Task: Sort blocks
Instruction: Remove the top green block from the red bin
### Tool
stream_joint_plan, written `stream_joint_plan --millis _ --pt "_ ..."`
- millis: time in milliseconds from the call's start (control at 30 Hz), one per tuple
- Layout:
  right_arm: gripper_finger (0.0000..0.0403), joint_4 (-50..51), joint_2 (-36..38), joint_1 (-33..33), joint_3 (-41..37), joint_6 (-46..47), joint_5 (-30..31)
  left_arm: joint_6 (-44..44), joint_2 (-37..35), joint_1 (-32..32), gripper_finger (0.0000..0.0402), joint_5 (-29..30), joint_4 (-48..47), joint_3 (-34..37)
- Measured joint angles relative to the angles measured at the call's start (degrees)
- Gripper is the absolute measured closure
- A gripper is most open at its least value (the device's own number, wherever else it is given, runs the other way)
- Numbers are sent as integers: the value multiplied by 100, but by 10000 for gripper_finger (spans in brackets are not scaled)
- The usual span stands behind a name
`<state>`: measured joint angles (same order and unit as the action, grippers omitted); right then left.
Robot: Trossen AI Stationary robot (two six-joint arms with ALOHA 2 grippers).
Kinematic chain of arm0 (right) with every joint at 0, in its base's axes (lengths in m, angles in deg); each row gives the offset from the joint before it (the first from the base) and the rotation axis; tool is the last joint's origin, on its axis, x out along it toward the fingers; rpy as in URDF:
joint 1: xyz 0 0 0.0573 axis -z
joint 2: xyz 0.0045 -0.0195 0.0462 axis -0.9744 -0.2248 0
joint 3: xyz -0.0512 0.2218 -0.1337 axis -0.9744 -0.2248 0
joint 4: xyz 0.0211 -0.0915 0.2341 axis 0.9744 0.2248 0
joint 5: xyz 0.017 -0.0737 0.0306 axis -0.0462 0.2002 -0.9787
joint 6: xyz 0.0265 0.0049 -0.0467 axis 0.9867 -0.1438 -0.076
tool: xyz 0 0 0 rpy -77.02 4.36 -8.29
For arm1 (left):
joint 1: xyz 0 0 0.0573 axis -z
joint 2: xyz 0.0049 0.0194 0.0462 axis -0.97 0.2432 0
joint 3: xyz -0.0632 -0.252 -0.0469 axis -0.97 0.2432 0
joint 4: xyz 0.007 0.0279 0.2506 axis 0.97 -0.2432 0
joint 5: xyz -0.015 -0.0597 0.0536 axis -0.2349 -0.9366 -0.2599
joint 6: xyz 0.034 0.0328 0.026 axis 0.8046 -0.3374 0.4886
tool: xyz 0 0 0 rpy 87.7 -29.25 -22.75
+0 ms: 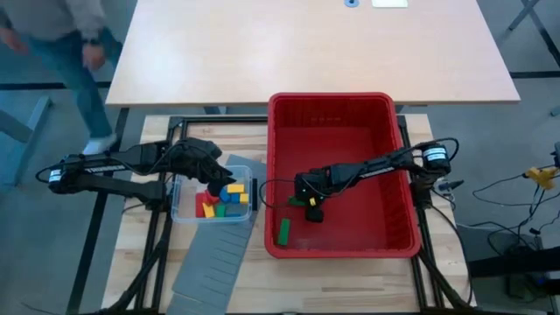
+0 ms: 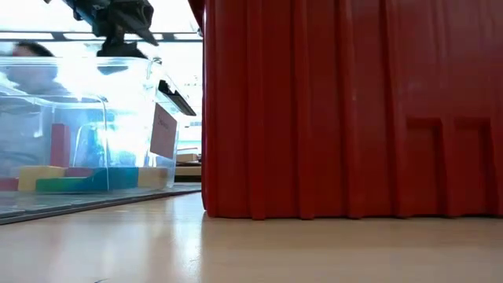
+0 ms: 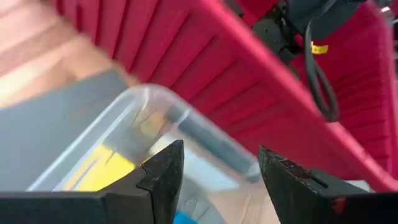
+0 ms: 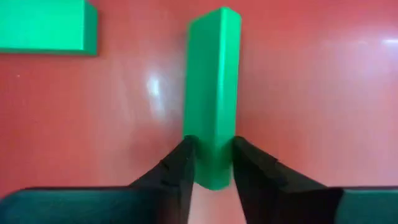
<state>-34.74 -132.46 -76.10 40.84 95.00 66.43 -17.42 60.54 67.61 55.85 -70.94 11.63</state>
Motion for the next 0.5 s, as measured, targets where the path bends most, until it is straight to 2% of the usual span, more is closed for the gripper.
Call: stream_joint_plan --millis 133,200,367,500 --pt "384 139 467 44 59 71 29 203 0 0 214 27 521 0" --pt "400 173 648 68 49 126 45 249 5 -2 211 39 747 0" --pt "385 118 994 143 51 351 35 353 13 -4 210 92 987 0" --pt "373 80 960 192 51 357 37 350 15 -4 215 107 987 0"
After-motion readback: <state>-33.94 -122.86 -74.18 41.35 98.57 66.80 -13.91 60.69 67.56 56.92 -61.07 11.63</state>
